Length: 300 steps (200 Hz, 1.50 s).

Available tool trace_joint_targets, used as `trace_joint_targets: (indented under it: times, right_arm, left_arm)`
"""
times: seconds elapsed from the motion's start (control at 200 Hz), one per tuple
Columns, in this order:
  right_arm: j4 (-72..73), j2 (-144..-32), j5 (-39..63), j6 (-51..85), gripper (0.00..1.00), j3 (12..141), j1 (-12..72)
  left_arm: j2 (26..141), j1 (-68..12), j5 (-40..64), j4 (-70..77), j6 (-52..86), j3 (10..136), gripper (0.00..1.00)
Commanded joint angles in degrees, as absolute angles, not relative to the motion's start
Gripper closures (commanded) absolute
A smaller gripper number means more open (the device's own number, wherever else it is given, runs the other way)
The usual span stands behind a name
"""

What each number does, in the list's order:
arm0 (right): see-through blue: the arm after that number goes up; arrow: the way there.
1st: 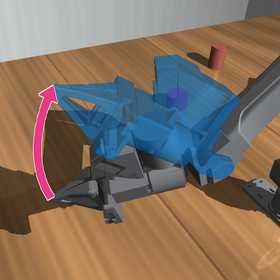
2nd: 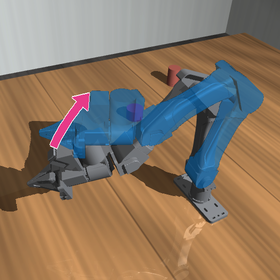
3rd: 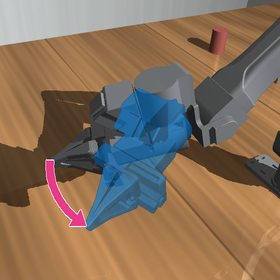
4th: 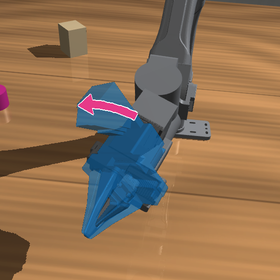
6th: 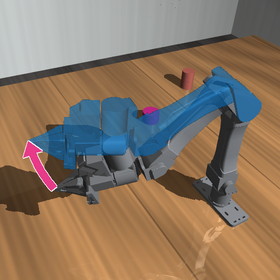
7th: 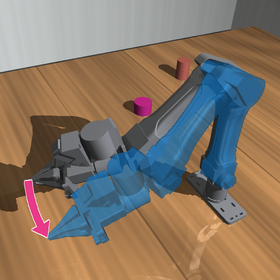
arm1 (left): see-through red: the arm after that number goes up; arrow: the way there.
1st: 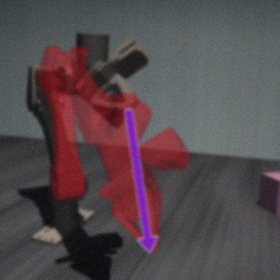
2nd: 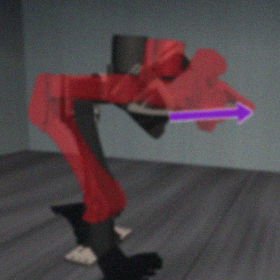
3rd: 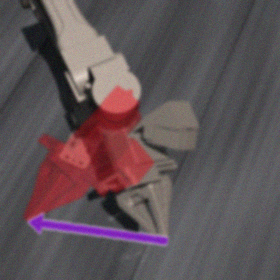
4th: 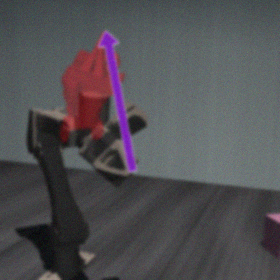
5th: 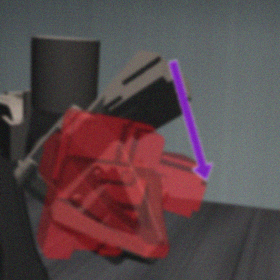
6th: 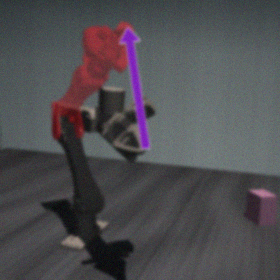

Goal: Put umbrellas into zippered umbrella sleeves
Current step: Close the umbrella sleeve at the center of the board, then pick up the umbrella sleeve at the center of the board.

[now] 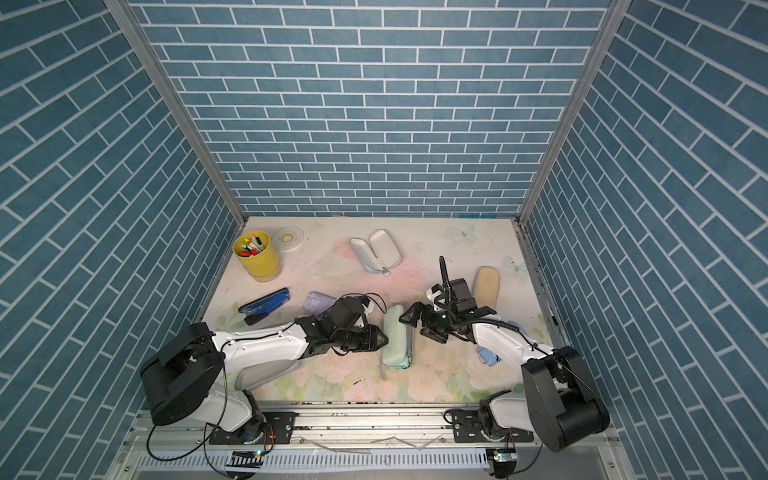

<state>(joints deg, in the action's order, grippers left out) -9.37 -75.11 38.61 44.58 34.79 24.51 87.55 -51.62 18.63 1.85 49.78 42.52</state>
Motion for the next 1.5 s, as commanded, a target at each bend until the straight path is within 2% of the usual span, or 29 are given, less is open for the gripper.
trace_joint_targets:
  times: [0.0, 0.195, 0.29, 0.47, 0.77, 0.82, 0.91, 0.975, 1.125, 1.3, 1.495]
  right_arm:
    - [-9.9, -75.8, 39.3, 42.2, 0.01, 34.6, 25.2]
    - [-18.3, -78.4, 34.3, 35.6, 0.01, 38.1, 27.3]
    - [-16.6, -81.4, 34.2, 35.0, 0.02, 37.5, 28.1]
    - [-11.0, -86.1, 36.5, 35.8, 0.21, 36.7, 29.8]
    - [-0.1, -88.3, 39.7, 38.6, 0.39, 33.6, 30.1]
    - [1.8, -88.3, 40.0, 39.3, 0.44, 33.2, 30.2]
    - [5.7, -88.0, 40.5, 40.8, 0.63, 32.4, 30.2]
    - [6.4, -87.7, 40.8, 40.5, 0.73, 32.3, 30.2]
    - [6.2, -86.0, 40.7, 39.1, 0.89, 32.0, 30.1]
    - [8.6, -82.9, 43.5, 39.9, 0.94, 32.6, 30.1]
    - [7.8, -76.9, 46.0, 40.9, 0.96, 35.0, 30.1]
  left_arm:
    - [89.9, -52.4, 19.8, 3.6, 50.0, 44.4, 0.50]
    - [91.0, -52.4, 20.0, 3.1, 50.0, 44.6, 0.50]
    - [91.0, -52.3, 19.8, 3.2, 50.3, 44.0, 0.50]
    - [92.9, -50.7, 21.4, 10.3, 53.5, 40.2, 0.56]
    - [95.4, -49.5, 23.5, 15.8, 56.1, 36.5, 0.67]
    - [95.9, -49.2, 23.9, 16.5, 56.4, 36.1, 0.67]
    - [96.0, -48.7, 24.7, 17.7, 56.6, 35.8, 0.67]
    - [94.7, -47.7, 25.2, 17.6, 55.9, 35.6, 0.62]
    - [86.9, -42.2, 26.6, 18.7, 56.2, 32.2, 0.33]
    - [82.0, -38.5, 28.5, 21.4, 57.2, 29.2, 0.16]
    - [82.7, -38.5, 29.4, 26.3, 58.8, 30.6, 0.09]
